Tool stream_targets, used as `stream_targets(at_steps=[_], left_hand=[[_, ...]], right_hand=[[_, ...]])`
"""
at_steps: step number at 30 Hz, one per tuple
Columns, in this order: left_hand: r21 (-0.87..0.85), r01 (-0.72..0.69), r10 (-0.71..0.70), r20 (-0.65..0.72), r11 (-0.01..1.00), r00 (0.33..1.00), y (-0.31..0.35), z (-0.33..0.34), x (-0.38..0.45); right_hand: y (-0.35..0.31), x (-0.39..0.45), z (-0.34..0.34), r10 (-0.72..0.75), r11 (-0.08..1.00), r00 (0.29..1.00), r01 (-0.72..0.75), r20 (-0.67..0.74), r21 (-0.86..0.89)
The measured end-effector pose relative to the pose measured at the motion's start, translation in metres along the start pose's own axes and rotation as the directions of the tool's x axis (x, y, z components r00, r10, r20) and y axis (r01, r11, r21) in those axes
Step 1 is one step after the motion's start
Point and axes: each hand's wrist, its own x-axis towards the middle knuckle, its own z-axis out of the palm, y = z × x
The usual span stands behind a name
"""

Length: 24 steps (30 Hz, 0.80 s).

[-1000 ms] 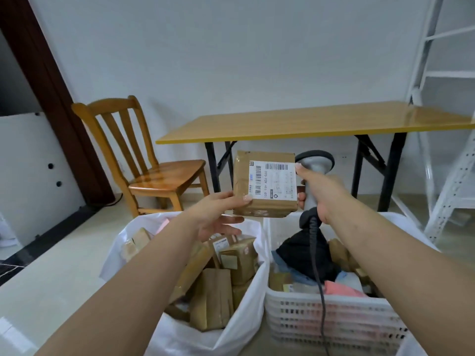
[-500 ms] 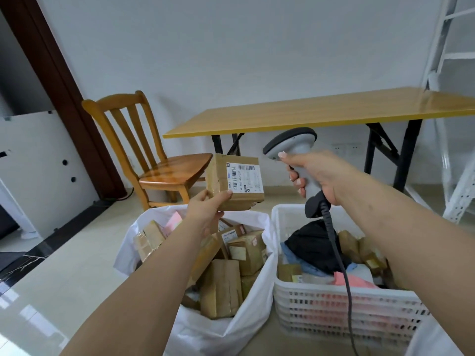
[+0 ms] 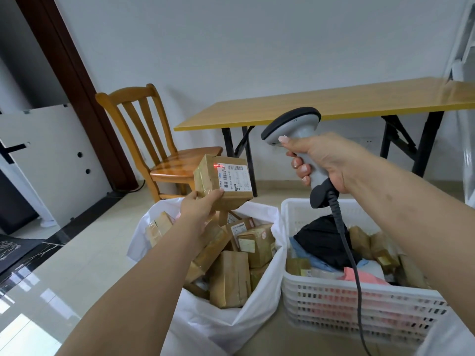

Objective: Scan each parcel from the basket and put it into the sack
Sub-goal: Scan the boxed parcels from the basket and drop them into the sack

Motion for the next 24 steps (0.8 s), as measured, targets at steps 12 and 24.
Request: stream_targets(at_steps=[12, 24], left_hand=[[-0.023, 0.024, -0.025, -0.031, 0.999, 0.999, -0.011, -0.02, 0.013], [-0.128, -0.052, 0.025, -0.199, 0.99, 0.98, -0.008, -0.105, 0.043]], right_hand=[[0.005, 0.007, 0.018, -0.004, 1.0, 0.999, 0.004, 0.033, -0.005], [0.049, 0.061, 0.08, 0.107, 0.994, 0.989, -0.109, 0.101, 0.007]])
